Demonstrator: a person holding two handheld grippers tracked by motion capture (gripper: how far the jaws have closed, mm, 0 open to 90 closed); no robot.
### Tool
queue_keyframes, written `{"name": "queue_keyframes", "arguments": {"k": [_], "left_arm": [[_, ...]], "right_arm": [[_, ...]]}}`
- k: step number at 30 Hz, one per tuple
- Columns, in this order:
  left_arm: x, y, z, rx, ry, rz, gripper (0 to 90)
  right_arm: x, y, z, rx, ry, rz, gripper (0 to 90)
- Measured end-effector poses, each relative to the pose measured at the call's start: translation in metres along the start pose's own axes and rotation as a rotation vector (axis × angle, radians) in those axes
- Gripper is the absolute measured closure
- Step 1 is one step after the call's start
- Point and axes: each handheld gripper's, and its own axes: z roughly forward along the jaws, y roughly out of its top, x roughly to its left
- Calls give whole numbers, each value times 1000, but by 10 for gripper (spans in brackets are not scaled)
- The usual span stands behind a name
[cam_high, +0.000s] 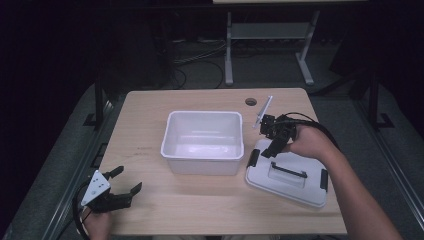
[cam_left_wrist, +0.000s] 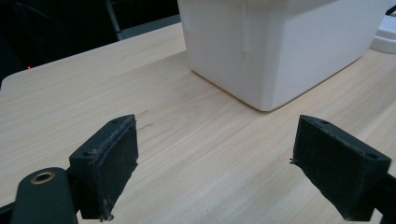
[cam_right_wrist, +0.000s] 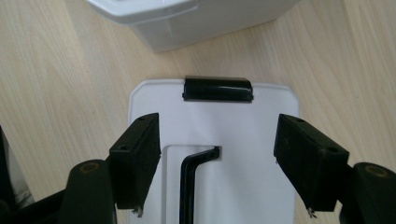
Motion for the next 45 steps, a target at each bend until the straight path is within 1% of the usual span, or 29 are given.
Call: {"name": "queue_keyframes", "arguments": {"k": [13,14,30,34,40,45], "left_arm": [[0,0,0,1,0,1,135],[0,0,0,2,0,1,135],[0,0,0,3,1,2,135],[0,0,0,1,4,3,136],[0,0,0,3,4,3,135],[-1,0,0,4,3,4,135]], "right_arm": [[-1,-17,4,-1,-4,17,309],[-1,-18,4,-1,-2,24,309],[-1,-36,11,-2,3,47,308],[-1,-42,15,2,4,49,309],[0,-55,23,9,12,72,310],[0,-64,27,5,19,76,323]]}}
